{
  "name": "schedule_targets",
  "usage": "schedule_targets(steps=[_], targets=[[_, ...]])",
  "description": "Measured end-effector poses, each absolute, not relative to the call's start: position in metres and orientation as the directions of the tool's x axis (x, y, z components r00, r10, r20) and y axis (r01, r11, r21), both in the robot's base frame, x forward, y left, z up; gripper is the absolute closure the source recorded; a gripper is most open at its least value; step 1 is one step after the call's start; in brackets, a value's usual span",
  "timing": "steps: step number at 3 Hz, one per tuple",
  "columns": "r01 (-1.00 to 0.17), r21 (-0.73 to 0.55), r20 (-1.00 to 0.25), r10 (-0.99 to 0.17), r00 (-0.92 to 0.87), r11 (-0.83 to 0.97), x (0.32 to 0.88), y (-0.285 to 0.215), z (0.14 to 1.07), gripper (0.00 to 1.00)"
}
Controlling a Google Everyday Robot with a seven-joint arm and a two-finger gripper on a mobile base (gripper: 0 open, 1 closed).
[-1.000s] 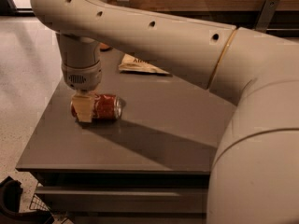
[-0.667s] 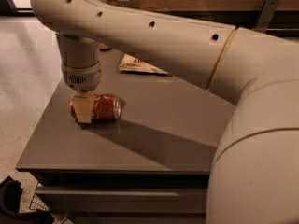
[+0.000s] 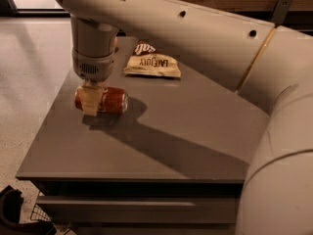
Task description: Place coke can upright
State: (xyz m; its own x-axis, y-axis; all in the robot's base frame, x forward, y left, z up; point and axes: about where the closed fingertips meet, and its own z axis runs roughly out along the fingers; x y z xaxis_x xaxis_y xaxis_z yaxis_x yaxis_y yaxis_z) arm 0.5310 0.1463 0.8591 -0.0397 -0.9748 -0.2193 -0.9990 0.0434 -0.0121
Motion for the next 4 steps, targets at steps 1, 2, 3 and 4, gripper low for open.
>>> schedule_targets(steps=[1, 2, 3, 4], targets=[[-0.999, -0.034, -0.349, -0.937, -0.013, 0.026, 0.541, 0.135, 0.877, 1.00], [-0.999, -0.035, -0.521, -0.853, 0.014, 0.005, 0.538, 0.127, 0.875, 1.00], [-0.998, -0.056, -0.685, -0.728, 0.022, 0.022, 0.541, 0.118, 0.876, 1.00], [-0.996, -0.080, -0.803, -0.595, 0.037, 0.045, 0.546, 0.109, 0.882, 1.00]])
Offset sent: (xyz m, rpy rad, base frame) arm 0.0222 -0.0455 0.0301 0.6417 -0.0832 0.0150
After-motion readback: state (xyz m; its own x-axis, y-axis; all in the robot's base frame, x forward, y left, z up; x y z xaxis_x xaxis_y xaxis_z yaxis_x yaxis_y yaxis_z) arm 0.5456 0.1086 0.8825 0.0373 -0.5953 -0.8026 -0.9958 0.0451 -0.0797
